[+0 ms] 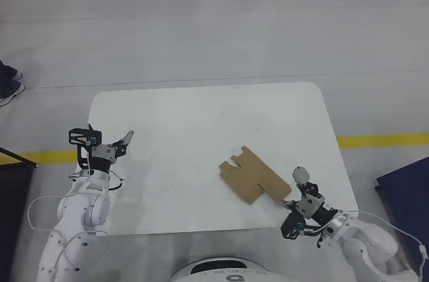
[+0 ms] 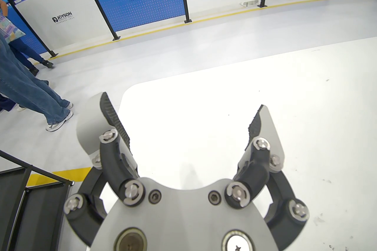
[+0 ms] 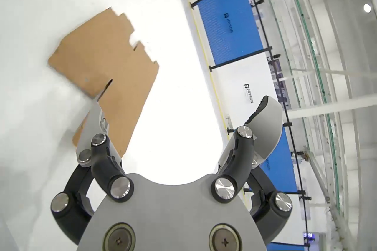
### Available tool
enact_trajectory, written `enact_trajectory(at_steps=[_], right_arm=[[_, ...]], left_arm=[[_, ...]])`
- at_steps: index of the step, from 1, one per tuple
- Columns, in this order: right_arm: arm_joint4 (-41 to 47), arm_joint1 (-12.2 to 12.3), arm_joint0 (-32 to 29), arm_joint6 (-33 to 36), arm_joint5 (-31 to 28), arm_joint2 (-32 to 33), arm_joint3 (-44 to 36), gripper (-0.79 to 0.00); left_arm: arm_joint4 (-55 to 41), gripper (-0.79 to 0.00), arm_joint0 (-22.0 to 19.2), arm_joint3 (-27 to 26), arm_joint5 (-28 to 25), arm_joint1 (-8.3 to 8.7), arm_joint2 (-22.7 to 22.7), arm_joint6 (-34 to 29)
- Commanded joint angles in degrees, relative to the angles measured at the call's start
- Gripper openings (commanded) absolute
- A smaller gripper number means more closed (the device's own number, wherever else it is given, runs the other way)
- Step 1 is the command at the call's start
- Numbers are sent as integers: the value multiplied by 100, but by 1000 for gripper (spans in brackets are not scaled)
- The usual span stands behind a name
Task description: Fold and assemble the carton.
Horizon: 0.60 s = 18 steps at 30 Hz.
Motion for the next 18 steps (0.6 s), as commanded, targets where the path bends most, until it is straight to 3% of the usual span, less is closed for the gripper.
enact_trajectory(at_steps=[1,6,11,14,16,18], right_arm=[[-191,16,-36,-66,-18,-47,-6,-62],[-826,36,-86,167,20,-335,1,-52],[-1188,52,94,360,-88,-607,242,-163],[-1158,54,240,464,-155,-679,377,-185],[-1117,53,363,603,-166,-684,490,-317],[-1137,52,468,749,-177,-717,590,-366]], left_arm=[[0,0,0,0,0,0,0,0],[0,0,0,0,0,0,0,0],[0,0,0,0,0,0,0,0],[0,0,0,0,0,0,0,0],[0,0,0,0,0,0,0,0],[0,0,0,0,0,0,0,0]])
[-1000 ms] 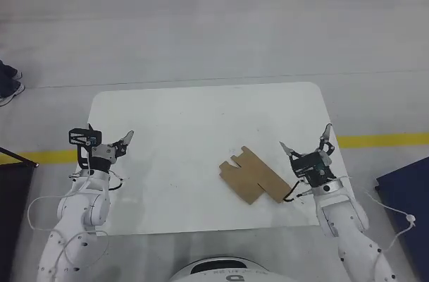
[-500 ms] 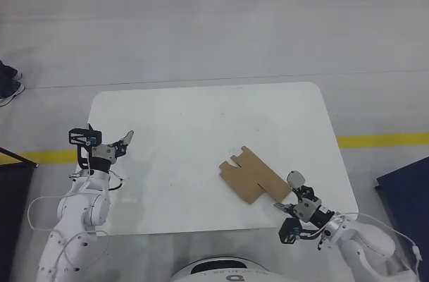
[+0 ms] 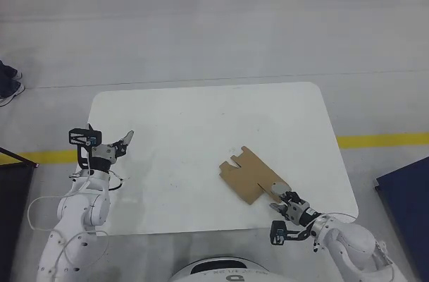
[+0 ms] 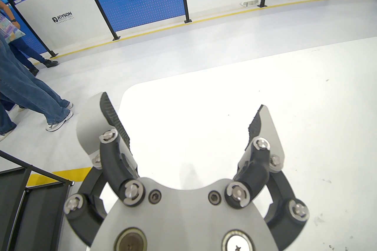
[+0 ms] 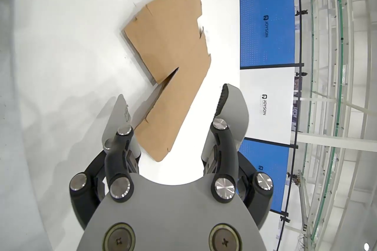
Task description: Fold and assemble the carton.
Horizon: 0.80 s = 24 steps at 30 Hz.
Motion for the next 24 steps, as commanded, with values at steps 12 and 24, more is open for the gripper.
enact_trajectory(at_steps=[12,24], right_arm=[[-262,-31,437,1139,155,-224,244,-379],[-371,-114,1168,1814,54,-856,638,-376]], left_arm=[[0,0,0,0,0,0,0,0],[0,0,0,0,0,0,0,0]])
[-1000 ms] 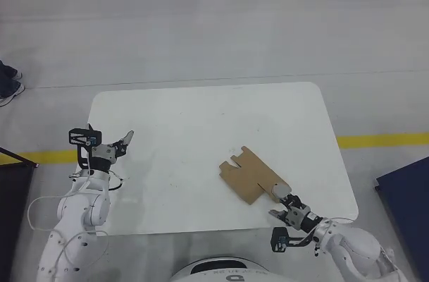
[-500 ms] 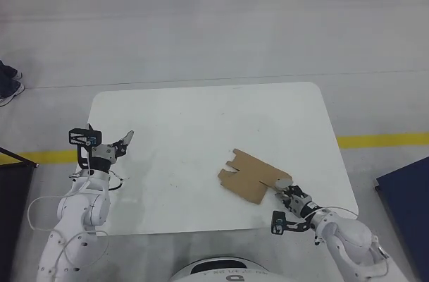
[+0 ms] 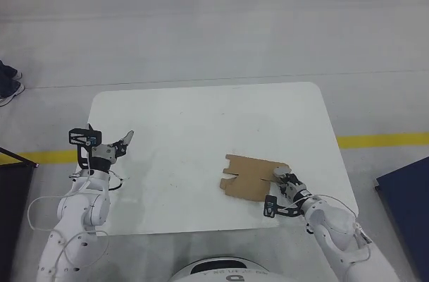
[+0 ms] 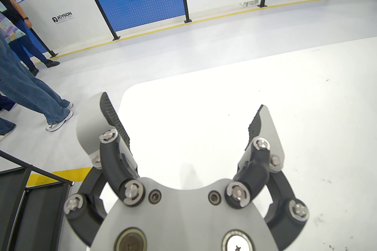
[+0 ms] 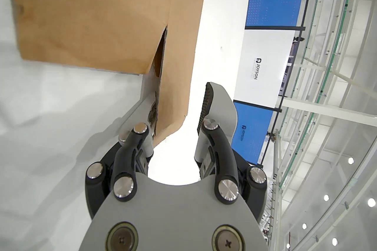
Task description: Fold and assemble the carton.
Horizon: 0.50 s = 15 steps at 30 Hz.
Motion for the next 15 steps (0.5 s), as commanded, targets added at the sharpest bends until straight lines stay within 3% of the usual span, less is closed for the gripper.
enact_trajectory(at_steps=[1,4,7,8,9,10,11,15], right_arm=[[-23,-13,111,108,6,-81,55,-379],[-67,-30,247,187,-11,-221,131,-376],[-128,-46,395,252,-39,-358,213,-428],[-169,-53,447,294,-37,-405,243,-471],[-182,-60,492,325,-34,-457,273,-573],[-172,-68,538,340,-35,-503,297,-739],[-144,-76,581,343,-34,-540,316,-785],[253,-104,593,322,229,-534,213,-785]], left_arm=[[0,0,0,0,0,0,0,0],[0,0,0,0,0,0,0,0],[0,0,0,0,0,0,0,0],[0,0,0,0,0,0,0,0],[0,0,0,0,0,0,0,0],[0,0,0,0,0,0,0,0],[0,0,0,0,0,0,0,0],[0,0,0,0,0,0,0,0]])
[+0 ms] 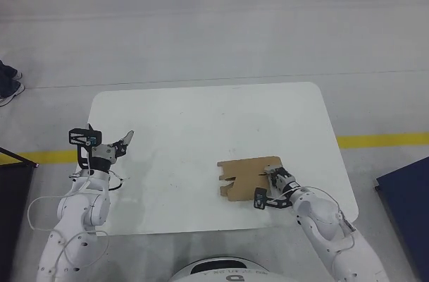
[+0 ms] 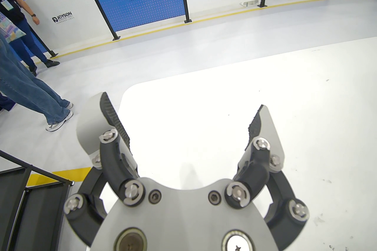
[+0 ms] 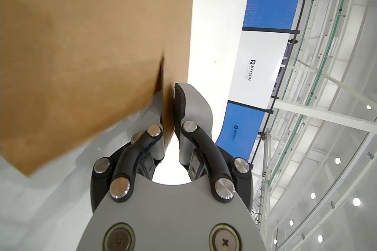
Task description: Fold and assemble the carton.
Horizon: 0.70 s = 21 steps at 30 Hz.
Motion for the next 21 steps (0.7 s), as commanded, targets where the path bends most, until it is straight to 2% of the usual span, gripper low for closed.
enact_trajectory(at_steps=[1,9,16,17,18,19,21], right_arm=[[262,-8,-73,6,216,72,-94,-785],[1568,-75,-377,-1,1229,354,-481,-785],[1568,-75,-377,-1,1229,354,-481,-785],[1568,-75,-377,-1,1229,354,-481,-723],[1568,-75,-377,-1,1229,354,-481,-699],[1568,-75,-377,-1,1229,354,-481,-785],[1568,-75,-377,-1,1229,354,-481,-785]], left_arm=[[0,0,0,0,0,0,0,0],[0,0,0,0,0,0,0,0],[0,0,0,0,0,0,0,0],[0,0,0,0,0,0,0,0],[0,0,0,0,0,0,0,0],[0,0,0,0,0,0,0,0],[0,0,0,0,0,0,0,0]])
